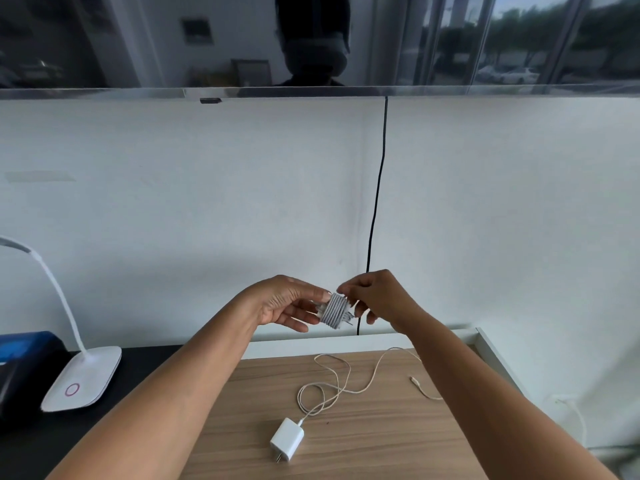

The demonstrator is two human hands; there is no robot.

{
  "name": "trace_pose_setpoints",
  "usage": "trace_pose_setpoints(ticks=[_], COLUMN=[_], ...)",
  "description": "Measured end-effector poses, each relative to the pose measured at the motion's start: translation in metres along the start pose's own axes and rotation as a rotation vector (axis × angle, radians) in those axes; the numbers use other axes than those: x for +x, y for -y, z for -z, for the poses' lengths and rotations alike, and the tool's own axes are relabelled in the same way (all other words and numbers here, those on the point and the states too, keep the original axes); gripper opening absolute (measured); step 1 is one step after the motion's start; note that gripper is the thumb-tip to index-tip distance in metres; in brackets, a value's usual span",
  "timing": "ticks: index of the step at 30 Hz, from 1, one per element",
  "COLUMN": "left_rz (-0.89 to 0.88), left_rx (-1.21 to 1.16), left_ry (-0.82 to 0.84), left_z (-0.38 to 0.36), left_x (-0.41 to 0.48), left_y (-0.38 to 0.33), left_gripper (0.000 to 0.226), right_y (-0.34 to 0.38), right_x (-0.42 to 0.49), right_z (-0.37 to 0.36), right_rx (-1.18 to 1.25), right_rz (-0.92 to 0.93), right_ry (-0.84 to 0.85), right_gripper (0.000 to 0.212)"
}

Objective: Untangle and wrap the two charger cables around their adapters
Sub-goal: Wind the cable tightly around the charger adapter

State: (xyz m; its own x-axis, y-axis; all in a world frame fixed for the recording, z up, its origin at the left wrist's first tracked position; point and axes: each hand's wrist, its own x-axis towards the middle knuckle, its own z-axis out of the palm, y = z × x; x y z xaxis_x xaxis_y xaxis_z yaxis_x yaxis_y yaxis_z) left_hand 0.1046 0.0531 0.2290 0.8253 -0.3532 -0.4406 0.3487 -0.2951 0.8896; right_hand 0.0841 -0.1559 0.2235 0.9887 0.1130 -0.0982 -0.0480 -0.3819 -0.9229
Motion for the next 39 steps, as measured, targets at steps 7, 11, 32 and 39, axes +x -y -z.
trace_pose_setpoints(ticks=[7,11,32,39], left_rz=[0.03,0.025,-0.257,-0.328], left_rx=[0.076,-0.014,-0.744,-0.735], left_ry=[-0.016,-0.016,-0.059,-0.009], left_z=[-0.005,-0.01,-0.034,-0.021], left_x=[-0.002,0.001,-0.002,-0.011], left_y=[0.006,0.009,0.026,0.025], left_gripper=[0.052,0.049,0.031,0.054], right_y=[-0.003,-0.004,0.014,0.018], right_x=[-0.007,-0.009,-0.027,-0.031], right_z=[-0.009,-0.013,-0.025,-0.014], right_rx=[-0.009,-0.077,0.369,0.356], right_rz=[-0.009,0.023,0.113,0.137], right_ry=[0.049,0.03,-0.181,0.019], right_gripper=[0.019,0.019,0.016,0.023])
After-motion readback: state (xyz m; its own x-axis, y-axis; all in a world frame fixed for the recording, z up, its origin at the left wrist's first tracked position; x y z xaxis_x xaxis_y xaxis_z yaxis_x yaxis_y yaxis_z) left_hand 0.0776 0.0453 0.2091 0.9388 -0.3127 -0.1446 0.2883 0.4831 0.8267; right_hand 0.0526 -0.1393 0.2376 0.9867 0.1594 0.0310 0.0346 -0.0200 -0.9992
